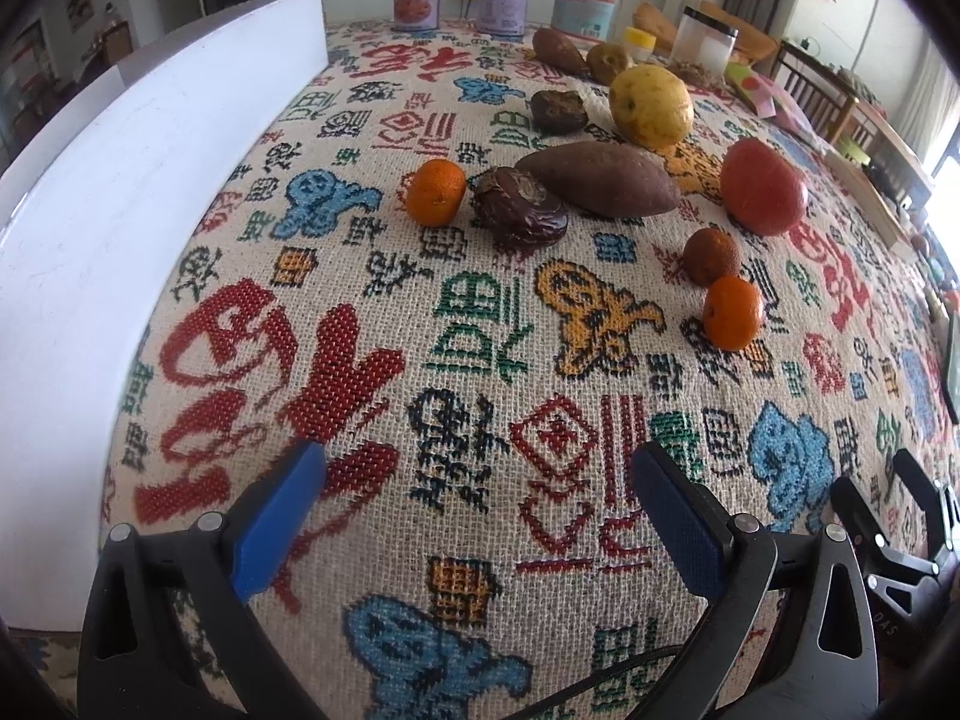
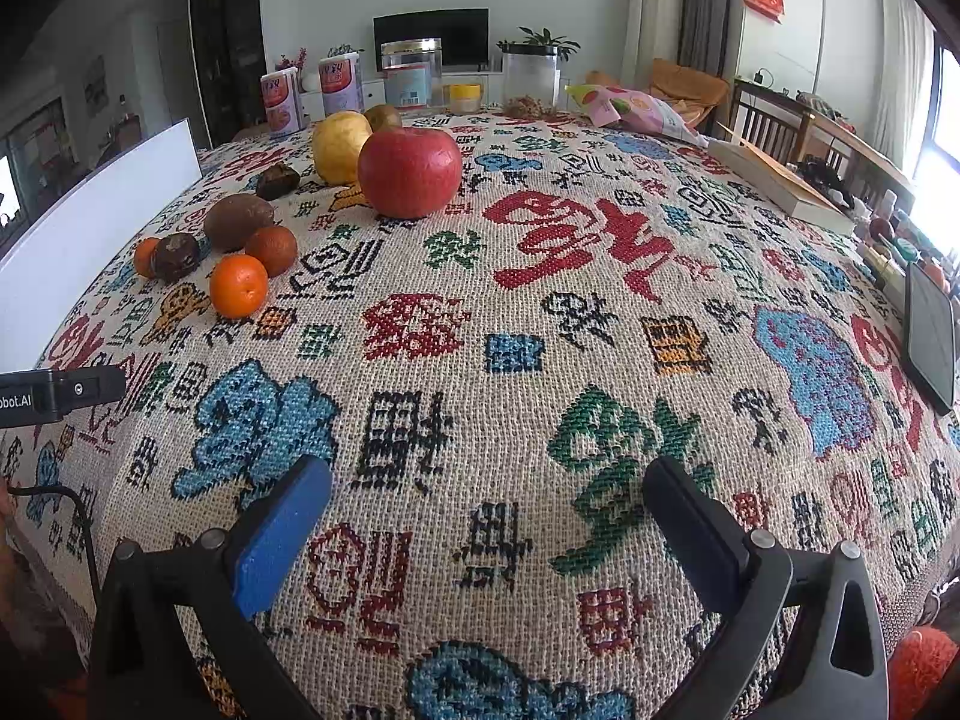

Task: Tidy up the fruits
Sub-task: 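Move the left tool toward the orange and close it around the orange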

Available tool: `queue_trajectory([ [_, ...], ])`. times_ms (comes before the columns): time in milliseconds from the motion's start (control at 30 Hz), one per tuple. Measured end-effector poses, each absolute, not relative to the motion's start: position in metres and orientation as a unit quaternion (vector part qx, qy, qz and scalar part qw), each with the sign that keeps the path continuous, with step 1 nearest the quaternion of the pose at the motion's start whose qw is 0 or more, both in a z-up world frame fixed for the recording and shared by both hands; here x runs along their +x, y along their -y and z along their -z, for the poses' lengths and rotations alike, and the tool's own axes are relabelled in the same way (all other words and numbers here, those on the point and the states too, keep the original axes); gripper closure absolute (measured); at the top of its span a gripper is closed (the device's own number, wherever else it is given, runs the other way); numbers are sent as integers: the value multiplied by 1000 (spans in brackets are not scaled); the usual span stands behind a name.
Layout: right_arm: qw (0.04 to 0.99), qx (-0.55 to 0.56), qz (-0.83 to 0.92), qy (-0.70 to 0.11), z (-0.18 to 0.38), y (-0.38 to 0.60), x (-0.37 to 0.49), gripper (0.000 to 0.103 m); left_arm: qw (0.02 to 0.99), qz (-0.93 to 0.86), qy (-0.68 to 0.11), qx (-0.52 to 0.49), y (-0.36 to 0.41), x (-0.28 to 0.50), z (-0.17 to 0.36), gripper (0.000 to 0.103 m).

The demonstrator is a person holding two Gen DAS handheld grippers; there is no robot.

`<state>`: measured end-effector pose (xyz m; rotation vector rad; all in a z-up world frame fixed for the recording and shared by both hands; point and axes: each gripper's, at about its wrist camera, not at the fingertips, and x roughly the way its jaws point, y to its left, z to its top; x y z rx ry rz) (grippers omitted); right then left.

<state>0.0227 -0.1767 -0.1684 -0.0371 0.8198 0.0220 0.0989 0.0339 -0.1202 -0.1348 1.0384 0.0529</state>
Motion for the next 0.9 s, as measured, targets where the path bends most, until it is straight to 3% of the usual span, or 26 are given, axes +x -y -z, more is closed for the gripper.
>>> queue_trajectory([
  [367, 917, -18, -11, -399, 168, 177, 21, 0, 891, -5, -433, -132, -79, 108, 79, 1],
  [667, 917, -18, -11, -399, 168, 176, 19, 0, 881, -17, -474, -4, -69, 163, 110, 4],
  [700, 917, -18, -11, -399, 168, 176, 20, 0, 880, -16, -474, -3, -70, 169, 111, 6],
  [767, 917, -18, -11, -399, 168, 176, 20, 0, 876, -9, -483, -3, -72, 182, 115, 36],
  [900, 917, -18, -11, -399, 168, 176, 20, 0, 874, 0, -485, 0, -72, 196, 120, 40],
])
